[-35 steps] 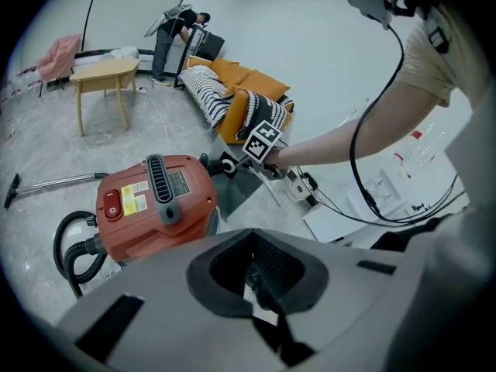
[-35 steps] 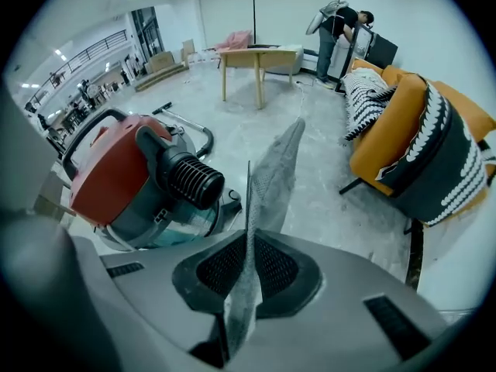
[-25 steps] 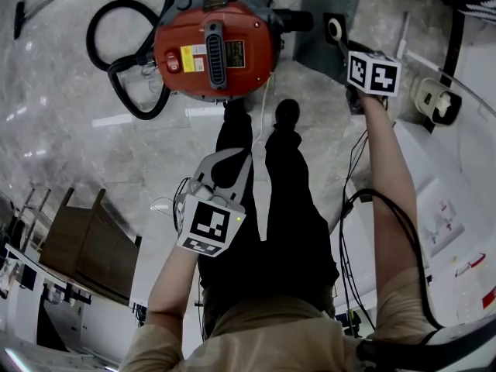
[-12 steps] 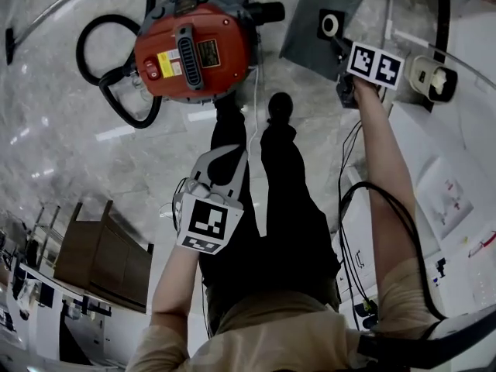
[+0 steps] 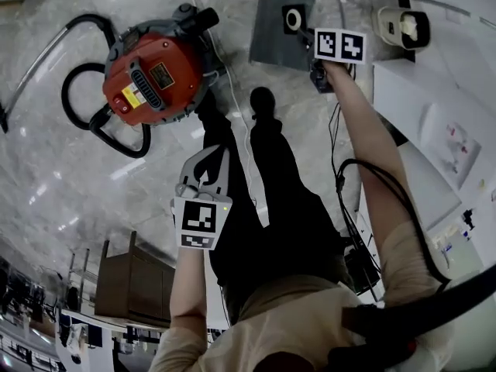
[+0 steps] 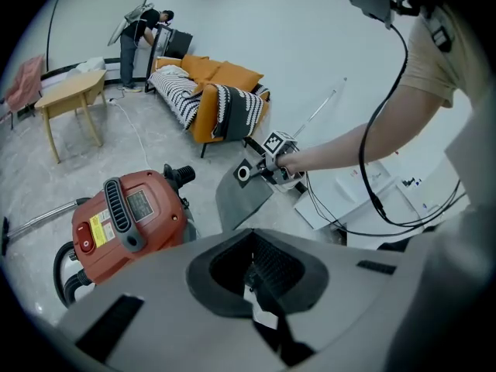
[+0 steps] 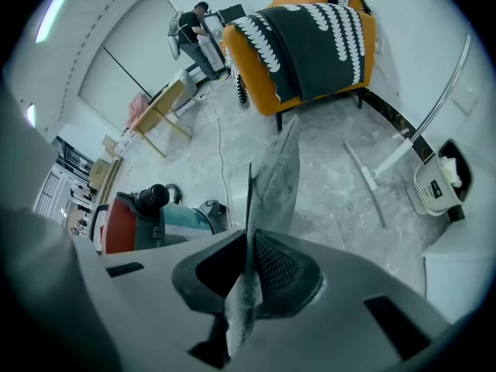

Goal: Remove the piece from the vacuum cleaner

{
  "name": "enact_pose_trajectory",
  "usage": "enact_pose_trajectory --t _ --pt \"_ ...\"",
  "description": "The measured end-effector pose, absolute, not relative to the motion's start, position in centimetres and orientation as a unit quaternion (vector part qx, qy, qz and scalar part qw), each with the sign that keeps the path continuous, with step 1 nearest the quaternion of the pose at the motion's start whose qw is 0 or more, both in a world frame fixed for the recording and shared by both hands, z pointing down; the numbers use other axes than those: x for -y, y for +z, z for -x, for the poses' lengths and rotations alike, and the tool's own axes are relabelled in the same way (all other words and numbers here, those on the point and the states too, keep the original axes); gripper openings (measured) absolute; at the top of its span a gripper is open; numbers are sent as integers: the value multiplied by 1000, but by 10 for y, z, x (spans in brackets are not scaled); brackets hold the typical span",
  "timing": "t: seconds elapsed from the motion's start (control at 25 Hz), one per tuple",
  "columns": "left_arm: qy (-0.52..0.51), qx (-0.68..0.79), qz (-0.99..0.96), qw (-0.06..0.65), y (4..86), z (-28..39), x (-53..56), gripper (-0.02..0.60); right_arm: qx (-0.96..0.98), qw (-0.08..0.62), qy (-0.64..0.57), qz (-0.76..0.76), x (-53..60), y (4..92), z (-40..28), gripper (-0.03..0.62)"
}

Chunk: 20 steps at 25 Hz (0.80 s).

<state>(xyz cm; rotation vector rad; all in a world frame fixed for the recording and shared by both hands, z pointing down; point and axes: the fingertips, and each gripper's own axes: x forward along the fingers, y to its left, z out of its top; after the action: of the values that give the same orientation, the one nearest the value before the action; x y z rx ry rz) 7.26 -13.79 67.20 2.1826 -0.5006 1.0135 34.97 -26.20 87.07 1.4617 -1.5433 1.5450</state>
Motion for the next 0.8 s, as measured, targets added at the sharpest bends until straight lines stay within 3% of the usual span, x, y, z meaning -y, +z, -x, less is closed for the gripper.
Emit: enact_pose_trajectory --t 0.8 --pt "415 185 -836 309 676 -130 104 -5 586 251 568 -521 229 875 -396 31"
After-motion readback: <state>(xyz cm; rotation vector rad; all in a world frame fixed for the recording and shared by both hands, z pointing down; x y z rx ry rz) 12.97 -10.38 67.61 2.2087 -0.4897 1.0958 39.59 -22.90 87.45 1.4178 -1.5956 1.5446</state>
